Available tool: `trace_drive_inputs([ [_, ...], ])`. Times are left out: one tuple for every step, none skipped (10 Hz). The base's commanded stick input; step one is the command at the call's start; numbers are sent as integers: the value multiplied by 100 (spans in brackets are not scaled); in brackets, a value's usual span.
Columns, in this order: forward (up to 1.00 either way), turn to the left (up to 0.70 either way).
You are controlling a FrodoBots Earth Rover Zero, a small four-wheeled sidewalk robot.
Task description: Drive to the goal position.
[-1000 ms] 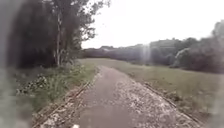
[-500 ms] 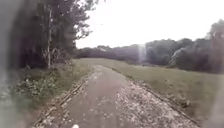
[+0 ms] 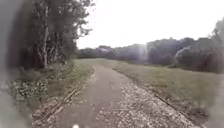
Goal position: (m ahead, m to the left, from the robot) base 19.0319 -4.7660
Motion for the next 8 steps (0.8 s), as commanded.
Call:
trace_drive_inputs([
  [70, 0],
  [70, 0],
  [70, 0],
  [70, 0],
  [70, 0],
  [70, 0],
  [70, 0],
  [70, 0],
])
